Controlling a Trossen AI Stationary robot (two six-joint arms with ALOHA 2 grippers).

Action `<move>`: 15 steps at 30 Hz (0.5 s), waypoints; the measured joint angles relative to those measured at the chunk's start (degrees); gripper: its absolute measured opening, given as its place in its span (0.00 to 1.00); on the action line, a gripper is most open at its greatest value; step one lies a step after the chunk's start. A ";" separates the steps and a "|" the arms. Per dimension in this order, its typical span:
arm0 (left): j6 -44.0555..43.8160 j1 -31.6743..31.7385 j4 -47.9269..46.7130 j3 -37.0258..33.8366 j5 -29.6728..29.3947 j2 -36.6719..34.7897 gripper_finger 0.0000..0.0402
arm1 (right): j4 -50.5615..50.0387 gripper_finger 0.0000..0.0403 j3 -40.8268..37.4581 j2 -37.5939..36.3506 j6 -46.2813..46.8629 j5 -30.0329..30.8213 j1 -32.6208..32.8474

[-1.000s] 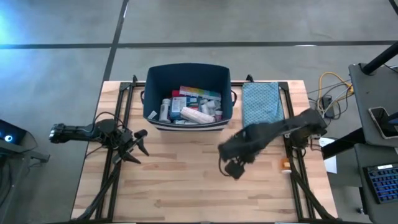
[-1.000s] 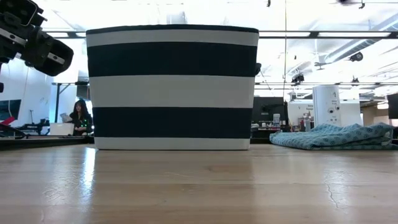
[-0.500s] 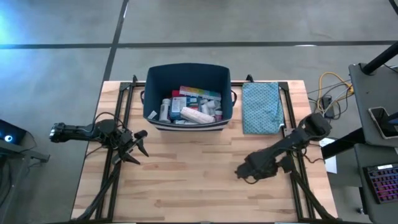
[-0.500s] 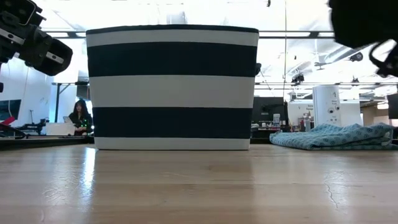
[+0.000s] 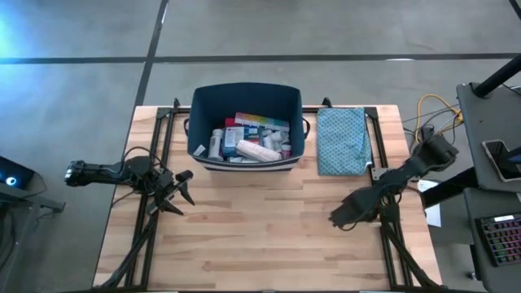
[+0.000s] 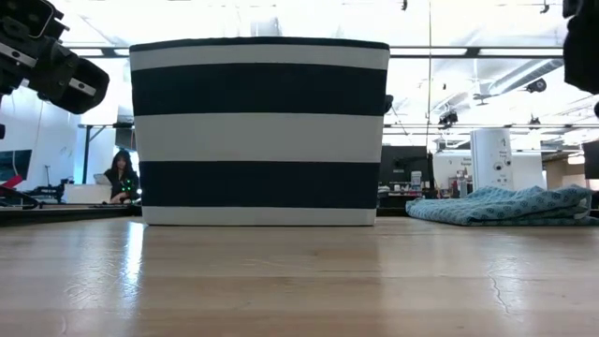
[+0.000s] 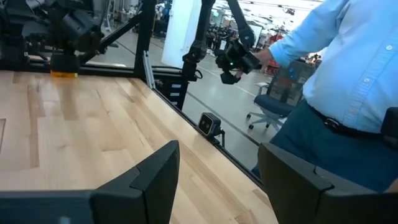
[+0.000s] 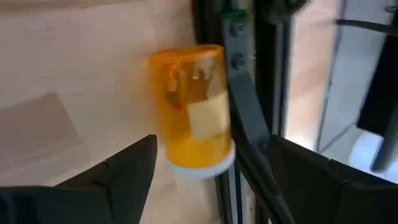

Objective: Pick & place medical supplies in basket/bin
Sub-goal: Put the orange medicine bottle into the blue bin

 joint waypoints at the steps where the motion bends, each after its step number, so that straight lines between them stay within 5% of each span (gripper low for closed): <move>1: 0.00 0.00 0.00 0.00 0.01 0.00 0.49 | 1.04 0.71 -0.91 -0.76 -0.31 0.06 0.00; 15: 0.00 0.00 0.00 0.00 0.02 0.00 0.49 | 12.89 0.46 -8.14 -2.55 -4.33 1.45 -0.16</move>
